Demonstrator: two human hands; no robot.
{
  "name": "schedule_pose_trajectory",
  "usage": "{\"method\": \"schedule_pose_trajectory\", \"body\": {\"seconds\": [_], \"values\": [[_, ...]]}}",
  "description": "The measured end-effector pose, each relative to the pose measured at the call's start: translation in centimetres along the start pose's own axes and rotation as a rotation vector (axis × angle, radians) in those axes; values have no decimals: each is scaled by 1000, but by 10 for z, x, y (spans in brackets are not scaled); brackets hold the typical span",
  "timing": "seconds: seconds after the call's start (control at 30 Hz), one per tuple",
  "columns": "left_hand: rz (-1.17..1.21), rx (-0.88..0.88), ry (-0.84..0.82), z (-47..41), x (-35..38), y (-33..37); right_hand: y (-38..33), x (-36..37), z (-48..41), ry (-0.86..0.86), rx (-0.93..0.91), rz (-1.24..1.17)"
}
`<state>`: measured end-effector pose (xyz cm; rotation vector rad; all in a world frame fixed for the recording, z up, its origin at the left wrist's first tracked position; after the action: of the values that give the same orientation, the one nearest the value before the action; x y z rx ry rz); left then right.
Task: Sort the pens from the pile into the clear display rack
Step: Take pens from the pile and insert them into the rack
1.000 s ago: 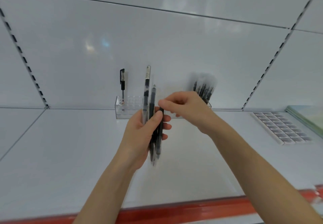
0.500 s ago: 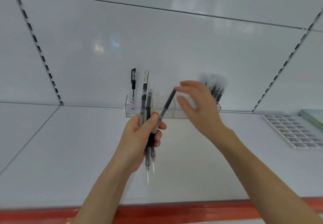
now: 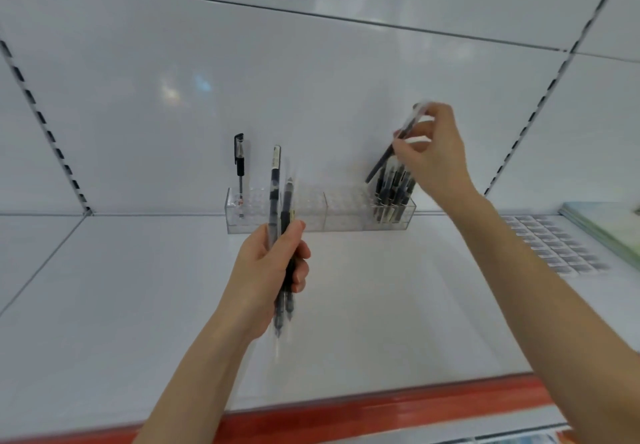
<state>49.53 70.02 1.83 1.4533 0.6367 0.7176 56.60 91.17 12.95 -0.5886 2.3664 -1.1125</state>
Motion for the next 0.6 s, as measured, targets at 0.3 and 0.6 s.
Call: {"method": "schedule_pose_trajectory", "body": {"seconds": [0.3,0.6], "values": [[-23,1,5,-2,-2,0,24,10,-38,-91,84,270],[-34,-8,4,-1,-2,-3,26,8,-36,-54,38,238]]}}
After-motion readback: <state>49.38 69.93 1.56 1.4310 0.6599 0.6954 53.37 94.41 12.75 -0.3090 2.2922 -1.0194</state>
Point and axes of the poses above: each hand's wrist, its own z-axis away from the middle knuckle, its own x-axis out of the palm, y = z × x, the point moved 7 cm from there along -z, towards the middle knuckle, and after that the axes turned 13 degrees about -z, right-handed, at the moved point
